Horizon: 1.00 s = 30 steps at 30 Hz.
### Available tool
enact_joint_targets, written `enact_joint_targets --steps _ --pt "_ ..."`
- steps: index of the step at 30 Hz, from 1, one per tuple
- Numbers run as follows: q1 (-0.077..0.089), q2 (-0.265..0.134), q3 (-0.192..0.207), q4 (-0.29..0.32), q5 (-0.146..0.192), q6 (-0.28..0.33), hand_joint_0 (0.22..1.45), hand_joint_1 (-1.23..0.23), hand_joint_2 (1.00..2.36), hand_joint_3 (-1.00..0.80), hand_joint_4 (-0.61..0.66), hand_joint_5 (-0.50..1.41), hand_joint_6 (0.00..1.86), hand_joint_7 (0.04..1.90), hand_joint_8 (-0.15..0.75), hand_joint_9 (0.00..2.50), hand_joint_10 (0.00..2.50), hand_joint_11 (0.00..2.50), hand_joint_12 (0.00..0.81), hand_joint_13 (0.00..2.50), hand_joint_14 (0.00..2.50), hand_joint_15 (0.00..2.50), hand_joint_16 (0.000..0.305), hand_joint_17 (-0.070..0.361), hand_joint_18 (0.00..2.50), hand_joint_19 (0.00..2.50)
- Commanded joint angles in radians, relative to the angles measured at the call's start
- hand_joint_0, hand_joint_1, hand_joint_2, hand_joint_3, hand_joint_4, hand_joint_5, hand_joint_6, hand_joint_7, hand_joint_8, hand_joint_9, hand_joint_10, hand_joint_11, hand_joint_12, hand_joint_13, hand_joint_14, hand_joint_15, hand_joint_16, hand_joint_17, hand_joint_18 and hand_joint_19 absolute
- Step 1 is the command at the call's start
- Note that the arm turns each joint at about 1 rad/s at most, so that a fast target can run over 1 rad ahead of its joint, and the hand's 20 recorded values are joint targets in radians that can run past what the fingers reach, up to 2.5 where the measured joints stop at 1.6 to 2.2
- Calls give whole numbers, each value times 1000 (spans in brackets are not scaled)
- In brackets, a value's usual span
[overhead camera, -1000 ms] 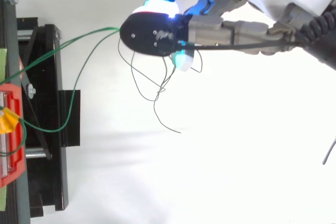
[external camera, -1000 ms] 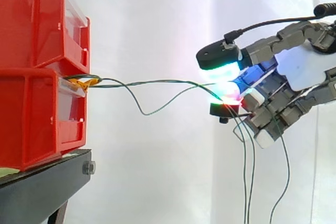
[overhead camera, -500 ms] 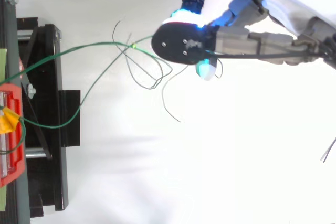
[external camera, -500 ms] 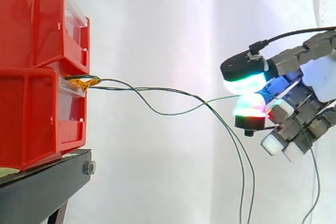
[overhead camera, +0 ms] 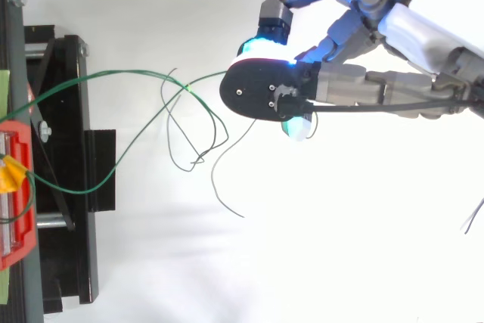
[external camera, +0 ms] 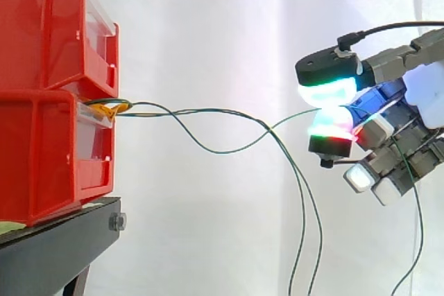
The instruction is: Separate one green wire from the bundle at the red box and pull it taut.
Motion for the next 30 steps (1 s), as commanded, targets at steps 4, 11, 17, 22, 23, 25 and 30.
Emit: enact_joint_targets --steps 4,11,17,22,23,25,30 --pt "2 0 -12 23 3 -21 623 -794 1017 120 18 -119 903 1385 463 1355 15 927 464 1106 15 490 60 135 983 404" --pt "2 0 -96 117 3 -24 623 -794 1016 120 20 -119 903 1391 465 1349 16 929 466 1101 14 485 60 135 981 397" --pt "7 -2 -130 253 -6 -27 624 -794 1016 119 20 -119 903 1393 466 1349 16 919 462 1101 14 489 60 135 980 398" --pt "8 0 -141 292 -57 -30 623 -794 1016 122 14 -119 903 1392 461 1348 16 924 462 1101 15 492 60 135 978 396" --pt "10 0 -150 301 -81 -28 624 -793 1016 120 21 -119 903 1393 464 1349 16 920 462 1101 15 494 60 135 978 398" --pt "10 0 -156 307 -106 -25 624 -793 1016 120 14 -119 902 1393 464 1348 16 921 462 1100 15 494 60 135 979 396" --pt "11 0 -159 305 -169 -30 624 -795 1016 122 15 -118 902 1394 462 1353 16 928 465 1101 17 488 60 136 981 397"
